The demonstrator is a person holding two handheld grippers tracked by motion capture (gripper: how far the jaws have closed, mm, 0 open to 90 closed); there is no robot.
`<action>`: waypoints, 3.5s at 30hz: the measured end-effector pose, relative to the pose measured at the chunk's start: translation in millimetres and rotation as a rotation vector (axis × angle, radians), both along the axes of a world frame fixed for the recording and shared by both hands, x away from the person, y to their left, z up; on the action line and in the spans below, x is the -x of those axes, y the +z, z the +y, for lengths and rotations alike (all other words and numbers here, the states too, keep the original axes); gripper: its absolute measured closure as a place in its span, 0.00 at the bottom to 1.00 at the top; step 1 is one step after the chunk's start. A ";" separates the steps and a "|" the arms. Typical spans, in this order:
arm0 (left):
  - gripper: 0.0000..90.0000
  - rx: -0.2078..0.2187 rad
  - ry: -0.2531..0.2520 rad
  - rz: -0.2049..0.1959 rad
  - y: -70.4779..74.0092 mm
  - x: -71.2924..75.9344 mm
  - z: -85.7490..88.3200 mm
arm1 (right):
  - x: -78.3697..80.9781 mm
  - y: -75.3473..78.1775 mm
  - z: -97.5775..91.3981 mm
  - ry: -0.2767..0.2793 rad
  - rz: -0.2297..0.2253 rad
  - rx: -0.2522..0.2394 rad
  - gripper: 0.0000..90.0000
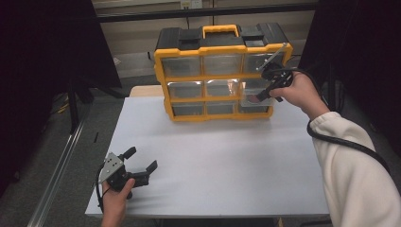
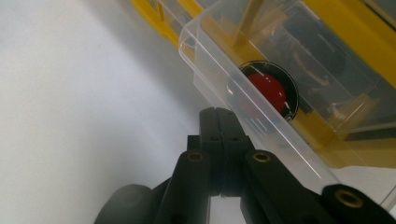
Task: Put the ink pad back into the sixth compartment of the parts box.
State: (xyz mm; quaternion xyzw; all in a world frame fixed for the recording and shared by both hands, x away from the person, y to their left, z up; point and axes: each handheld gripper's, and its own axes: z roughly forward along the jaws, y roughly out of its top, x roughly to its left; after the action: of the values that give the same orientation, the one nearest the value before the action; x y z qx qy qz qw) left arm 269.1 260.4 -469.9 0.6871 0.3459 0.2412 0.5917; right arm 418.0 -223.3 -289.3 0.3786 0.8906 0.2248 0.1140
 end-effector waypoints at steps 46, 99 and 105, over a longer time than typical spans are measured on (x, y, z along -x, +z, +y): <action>0.01 0.011 0.012 -0.002 1.2 -1.2 -1.9 | -6.7 7.7 -0.9 -0.030 -0.060 -0.002 1.00; 0.01 0.009 0.015 -0.007 2.4 -1.8 0.3 | -16.6 8.0 -1.3 -0.053 -0.084 0.009 1.00; 0.01 0.003 0.011 -0.006 2.3 -1.9 0.5 | -18.5 7.5 -1.8 -0.052 -0.094 0.008 1.00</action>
State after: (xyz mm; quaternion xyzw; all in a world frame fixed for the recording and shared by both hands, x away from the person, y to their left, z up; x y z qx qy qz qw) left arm 271.0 260.9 -467.7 0.6838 0.3482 0.2458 0.5922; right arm 436.5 -225.1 -281.8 0.3900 0.8751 0.2357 0.1629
